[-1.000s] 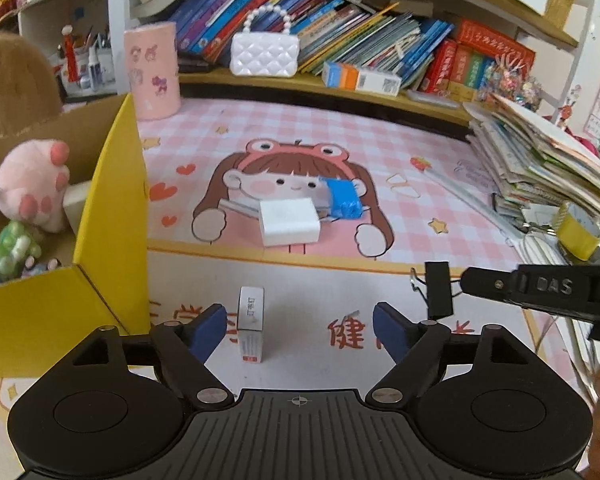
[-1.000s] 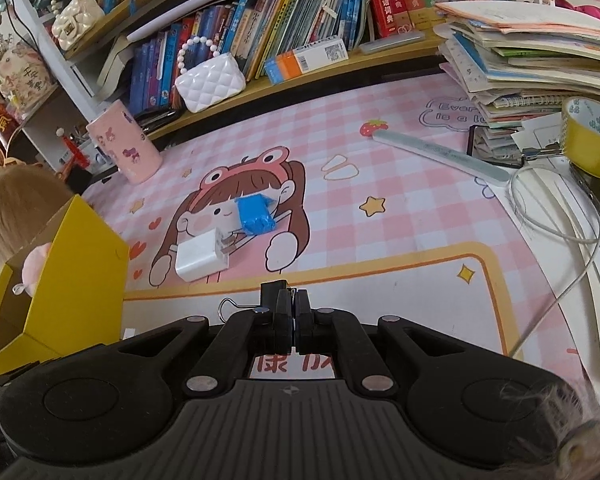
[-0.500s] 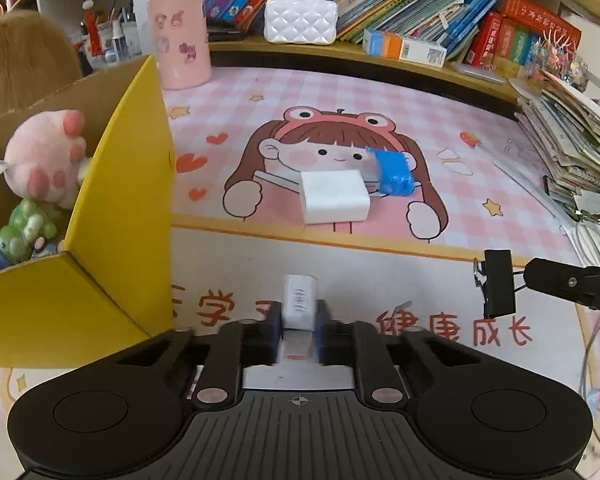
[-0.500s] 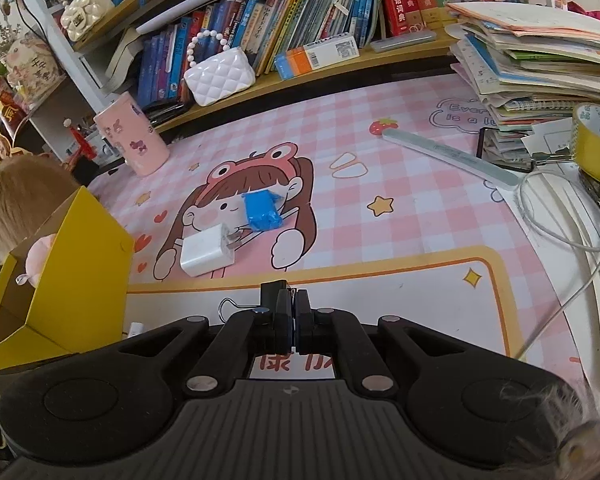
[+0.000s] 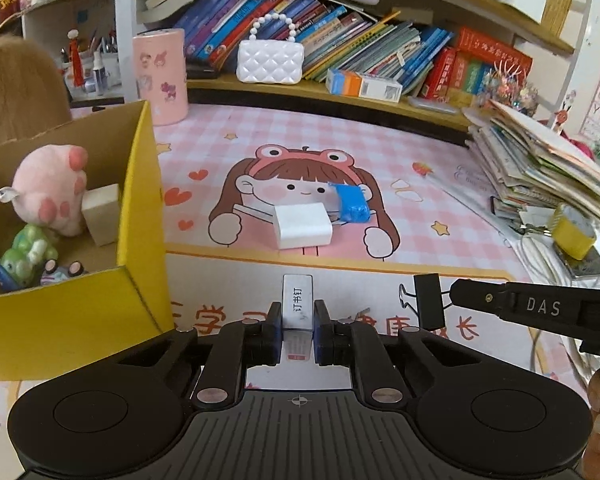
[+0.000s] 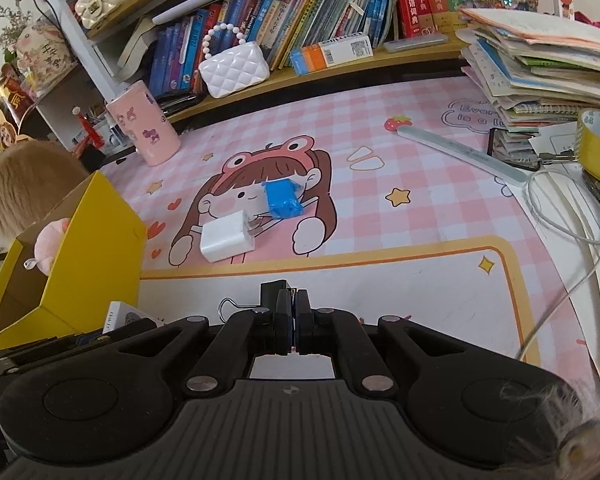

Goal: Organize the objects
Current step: 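Lift both held items off the mat toward the yellow box, then carry the small white box and black binder clip over the yellow box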

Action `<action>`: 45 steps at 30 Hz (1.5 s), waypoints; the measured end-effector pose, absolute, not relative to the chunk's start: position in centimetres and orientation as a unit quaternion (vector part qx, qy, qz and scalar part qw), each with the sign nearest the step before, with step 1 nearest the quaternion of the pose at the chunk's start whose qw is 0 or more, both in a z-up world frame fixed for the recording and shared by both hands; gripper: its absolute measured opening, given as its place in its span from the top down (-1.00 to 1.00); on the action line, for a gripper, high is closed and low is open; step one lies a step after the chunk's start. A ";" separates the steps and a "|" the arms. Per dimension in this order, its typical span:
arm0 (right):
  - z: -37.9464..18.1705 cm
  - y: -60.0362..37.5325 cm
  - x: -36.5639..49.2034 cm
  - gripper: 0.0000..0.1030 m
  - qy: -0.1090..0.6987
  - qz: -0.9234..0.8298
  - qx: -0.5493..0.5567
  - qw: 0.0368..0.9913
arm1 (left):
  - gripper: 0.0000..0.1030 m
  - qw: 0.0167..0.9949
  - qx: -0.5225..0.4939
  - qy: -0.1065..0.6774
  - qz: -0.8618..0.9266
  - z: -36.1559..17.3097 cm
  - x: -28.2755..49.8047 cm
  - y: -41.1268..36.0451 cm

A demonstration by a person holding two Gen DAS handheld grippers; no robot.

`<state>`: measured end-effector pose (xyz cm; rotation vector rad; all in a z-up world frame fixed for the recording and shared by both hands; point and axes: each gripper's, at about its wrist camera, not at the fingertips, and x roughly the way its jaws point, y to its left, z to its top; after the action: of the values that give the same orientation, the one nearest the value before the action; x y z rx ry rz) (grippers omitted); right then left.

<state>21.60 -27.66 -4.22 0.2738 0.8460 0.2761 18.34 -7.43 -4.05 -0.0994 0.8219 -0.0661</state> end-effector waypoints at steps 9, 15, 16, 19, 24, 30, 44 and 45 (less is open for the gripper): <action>-3.5 -23.8 18.0 0.95 0.410 0.136 0.112 0.895 | 0.75 0.924 -0.049 0.376 -0.039 -3.0 14.5 -4.0; -3.0 -19.3 14.7 0.95 0.411 0.159 0.093 0.893 | 0.76 0.926 -0.062 0.372 -0.018 -2.6 11.2 0.5; -2.9 -18.5 14.1 0.95 0.411 0.163 0.090 0.892 | 0.76 0.926 -0.066 0.372 -0.013 -2.6 10.6 1.3; -2.9 -16.1 12.2 0.95 0.414 0.177 0.080 0.889 | 0.76 0.925 -0.074 0.371 -0.001 -2.4 8.8 3.6; -3.1 -12.5 9.2 0.95 0.420 0.196 0.068 0.884 | 0.76 0.924 -0.081 0.373 0.013 -2.4 5.7 6.8; -3.3 -9.4 6.2 0.95 0.421 0.209 0.064 0.880 | 0.76 0.925 -0.082 0.371 0.022 -2.4 2.4 9.9; -2.0 -4.3 1.7 0.95 0.396 0.227 0.051 0.888 | 0.76 0.936 -0.088 0.338 0.037 -1.1 -2.3 14.5; -1.9 -4.0 1.6 0.95 0.395 0.227 0.049 0.889 | 0.76 0.937 -0.089 0.335 0.037 -1.0 -2.5 14.7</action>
<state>1.56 -4.01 -1.88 0.1017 0.8199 0.4713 -2.47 14.73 -1.01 -0.1813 0.6852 0.0756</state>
